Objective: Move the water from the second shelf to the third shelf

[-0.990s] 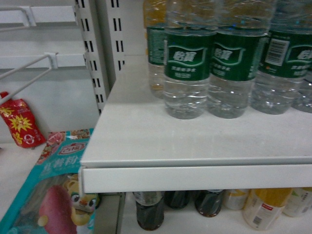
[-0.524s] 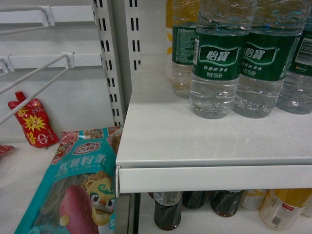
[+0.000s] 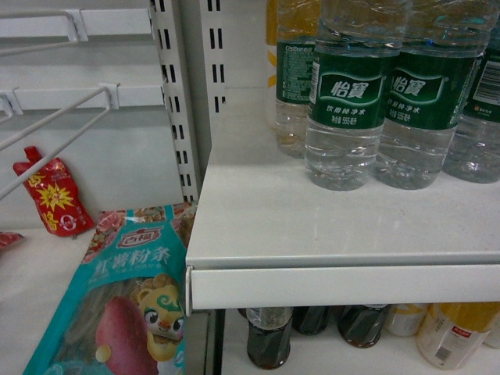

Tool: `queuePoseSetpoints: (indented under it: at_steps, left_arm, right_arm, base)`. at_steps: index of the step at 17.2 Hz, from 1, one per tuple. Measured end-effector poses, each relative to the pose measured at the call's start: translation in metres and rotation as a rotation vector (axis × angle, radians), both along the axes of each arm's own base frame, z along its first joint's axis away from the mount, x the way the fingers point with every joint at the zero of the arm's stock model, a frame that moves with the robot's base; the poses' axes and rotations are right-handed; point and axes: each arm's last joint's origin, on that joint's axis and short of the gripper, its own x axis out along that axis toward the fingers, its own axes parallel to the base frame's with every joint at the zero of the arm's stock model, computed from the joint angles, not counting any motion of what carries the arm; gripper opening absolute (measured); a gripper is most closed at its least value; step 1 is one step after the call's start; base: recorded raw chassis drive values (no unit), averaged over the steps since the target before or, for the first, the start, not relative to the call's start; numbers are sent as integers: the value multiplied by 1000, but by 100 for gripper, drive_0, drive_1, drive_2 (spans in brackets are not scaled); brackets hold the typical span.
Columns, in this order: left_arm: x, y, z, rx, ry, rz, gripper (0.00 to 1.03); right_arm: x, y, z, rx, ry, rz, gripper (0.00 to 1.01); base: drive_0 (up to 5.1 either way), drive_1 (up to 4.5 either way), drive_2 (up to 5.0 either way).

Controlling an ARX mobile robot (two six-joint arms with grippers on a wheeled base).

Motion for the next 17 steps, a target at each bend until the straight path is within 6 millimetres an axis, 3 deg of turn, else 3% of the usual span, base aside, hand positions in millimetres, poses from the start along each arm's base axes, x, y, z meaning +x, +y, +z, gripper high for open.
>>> queuePoseSetpoints:
  at_steps: [7,17]
  left_arm:
    - [0,0,0,0,0,0,98]
    - [0,0,0,0,0,0,98]
  right_arm:
    - [21,6,-16,-25,175,29,40]
    - [54,3,-8,-30,214,10,40]
  base:
    - [0,0,0]
    - [0,0,0]
